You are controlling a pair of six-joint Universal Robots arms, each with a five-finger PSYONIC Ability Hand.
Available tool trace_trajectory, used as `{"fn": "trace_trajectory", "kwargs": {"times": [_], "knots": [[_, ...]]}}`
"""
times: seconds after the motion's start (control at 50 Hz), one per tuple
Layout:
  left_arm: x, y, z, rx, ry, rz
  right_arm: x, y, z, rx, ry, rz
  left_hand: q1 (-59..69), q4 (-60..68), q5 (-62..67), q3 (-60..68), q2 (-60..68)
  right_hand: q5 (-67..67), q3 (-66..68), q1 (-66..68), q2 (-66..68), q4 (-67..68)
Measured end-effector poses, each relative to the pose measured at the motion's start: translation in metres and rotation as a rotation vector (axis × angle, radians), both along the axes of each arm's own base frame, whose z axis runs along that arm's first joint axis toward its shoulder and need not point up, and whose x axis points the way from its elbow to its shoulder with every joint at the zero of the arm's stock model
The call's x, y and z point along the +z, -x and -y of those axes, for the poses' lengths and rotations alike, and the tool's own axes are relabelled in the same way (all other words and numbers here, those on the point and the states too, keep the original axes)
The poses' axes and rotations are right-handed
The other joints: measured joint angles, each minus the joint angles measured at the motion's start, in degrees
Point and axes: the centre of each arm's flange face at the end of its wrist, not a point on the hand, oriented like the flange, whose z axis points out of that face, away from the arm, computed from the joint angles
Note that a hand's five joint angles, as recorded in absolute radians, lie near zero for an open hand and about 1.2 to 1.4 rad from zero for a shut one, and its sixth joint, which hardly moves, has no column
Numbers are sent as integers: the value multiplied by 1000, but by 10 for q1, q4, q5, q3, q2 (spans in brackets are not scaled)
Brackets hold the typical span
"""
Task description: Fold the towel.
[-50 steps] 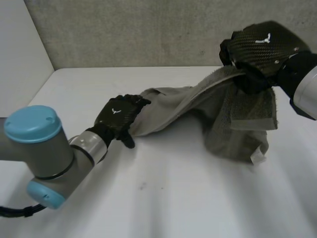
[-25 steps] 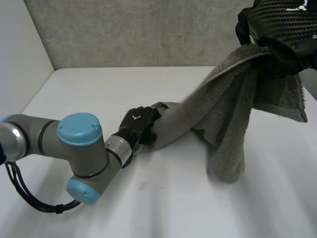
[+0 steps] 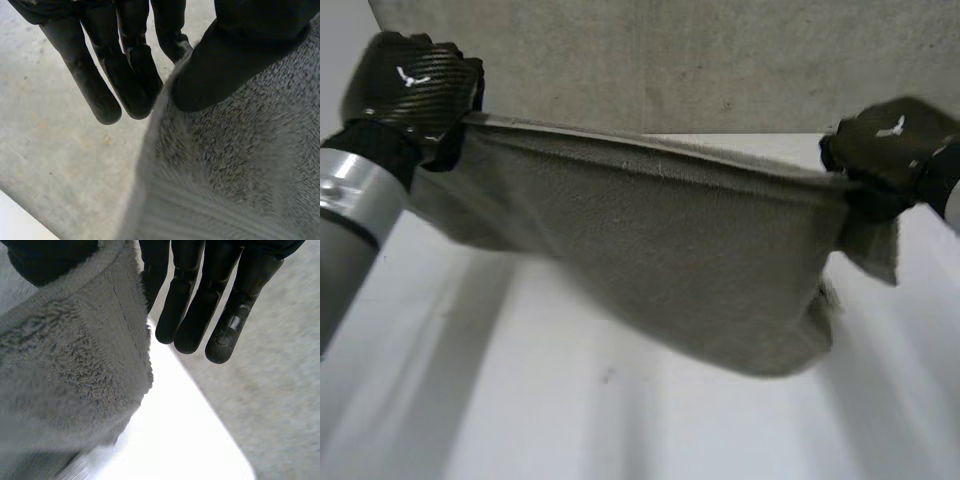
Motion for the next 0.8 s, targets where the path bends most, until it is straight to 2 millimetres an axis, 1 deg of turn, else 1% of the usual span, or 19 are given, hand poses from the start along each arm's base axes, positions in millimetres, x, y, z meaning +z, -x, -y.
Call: {"fn": "trace_trajectory", "kwargs": {"times": [0.04,0.08,0.16,0.2,0.24,0.26,0.28,0.3,0.34,0.36,0.38,0.46,0.54,0.56,0.6,0.62,0.64,0.72,0.8], "knots": [[3,-7,-13,-1,-11,92,-17,-1,1,12,-60,-48,4,0,2,0,0,0,0,0,0,0],[-5,-12,-20,4,-62,178,-35,-1,-1,28,-124,-103,5,0,4,0,0,0,0,0,0,0],[-33,-20,-27,11,-211,347,-71,0,-5,77,-264,-240,5,0,4,0,0,0,0,0,0,0],[-43,-22,-27,11,-259,395,-81,0,-6,92,-303,-283,5,0,4,0,0,1,0,0,0,0],[-66,-26,-23,7,-357,481,-96,1,-6,113,-360,-365,5,0,4,0,0,4,0,0,0,0],[-66,-26,-23,7,-357,481,-96,1,-6,113,-360,-365,5,0,4,0,0,4,0,0,0,0],[-81,-27,-18,0,-417,528,-104,1,-3,118,-374,-409,5,0,4,0,0,6,0,0,0,0],[-81,-27,-18,0,-417,528,-104,1,-3,118,-374,-409,5,0,4,0,0,6,0,0,0,0],[-103,-26,-5,-17,-482,580,-111,-4,7,117,-356,-459,5,0,4,0,0,11,0,0,0,0],[-103,-26,-5,-17,-482,580,-111,-4,7,117,-356,-459,5,0,4,0,0,11,0,0,0,0],[-111,-22,7,-23,-488,591,-111,-12,20,106,-299,-473,5,0,4,0,0,12,0,0,0,0],[-113,-9,37,-19,-415,576,-99,-28,53,58,-107,-448,5,0,5,0,0,13,0,0,0,0],[-87,9,80,22,-206,501,-63,-45,97,-32,203,-361,5,0,5,0,0,13,0,0,0,0],[-62,17,100,59,-71,434,-43,-50,112,-70,342,-313,5,0,6,0,0,13,0,0,0,0],[-30,23,117,105,80,340,-8,-56,130,-125,565,-230,5,0,6,0,0,13,0,0,0,0],[-30,23,117,105,80,340,-8,-56,130,-125,565,-230,5,0,6,0,0,13,0,0,0,0],[12,25,130,152,248,207,24,-59,139,-169,760,-153,5,0,7,0,0,15,0,0,0,0],[74,21,130,183,469,-37,58,-60,140,-202,974,-67,5,0,8,0,0,19,0,0,0,0],[86,17,122,166,498,-132,57,-60,135,-183,1010,-52,8,0,8,0,0,20,0,0,0,0]]}}
